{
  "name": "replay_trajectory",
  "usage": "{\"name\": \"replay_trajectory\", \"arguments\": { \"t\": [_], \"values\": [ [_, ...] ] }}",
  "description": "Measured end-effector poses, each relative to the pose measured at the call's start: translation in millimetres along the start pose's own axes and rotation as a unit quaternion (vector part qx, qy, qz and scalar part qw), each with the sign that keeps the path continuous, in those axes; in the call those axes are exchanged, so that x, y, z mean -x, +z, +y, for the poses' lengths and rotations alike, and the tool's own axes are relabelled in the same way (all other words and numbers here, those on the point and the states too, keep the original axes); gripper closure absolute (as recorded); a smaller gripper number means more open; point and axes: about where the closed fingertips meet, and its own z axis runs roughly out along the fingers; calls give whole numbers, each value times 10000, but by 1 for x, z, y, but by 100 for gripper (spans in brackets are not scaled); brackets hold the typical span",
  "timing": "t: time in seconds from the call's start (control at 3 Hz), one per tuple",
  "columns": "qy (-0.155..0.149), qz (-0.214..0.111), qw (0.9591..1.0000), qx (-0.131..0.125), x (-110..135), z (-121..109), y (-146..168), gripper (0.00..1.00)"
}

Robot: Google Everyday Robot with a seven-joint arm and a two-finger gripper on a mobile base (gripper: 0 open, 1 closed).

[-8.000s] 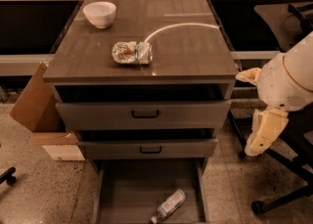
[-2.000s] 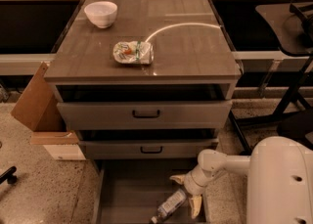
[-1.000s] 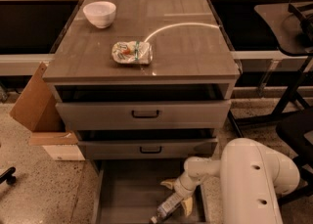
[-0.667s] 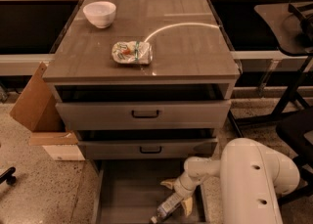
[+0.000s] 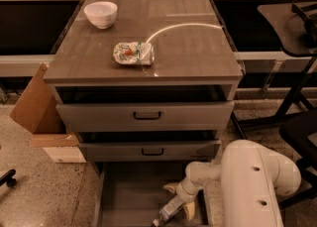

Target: Pick blue plastic bottle from bottom drawer and place on counter

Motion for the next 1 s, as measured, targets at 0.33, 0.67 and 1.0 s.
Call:
{"name": "replay_trajectory", "arguments": {
  "t": [0.33,0.67,1.0],
  "values": [
    [27,63,10000,50,-2,0,7,0],
    [44,99,9999,113,-2,0,12,17],
    [41,120,9997,204,1,3,18,41]
  ]
}}
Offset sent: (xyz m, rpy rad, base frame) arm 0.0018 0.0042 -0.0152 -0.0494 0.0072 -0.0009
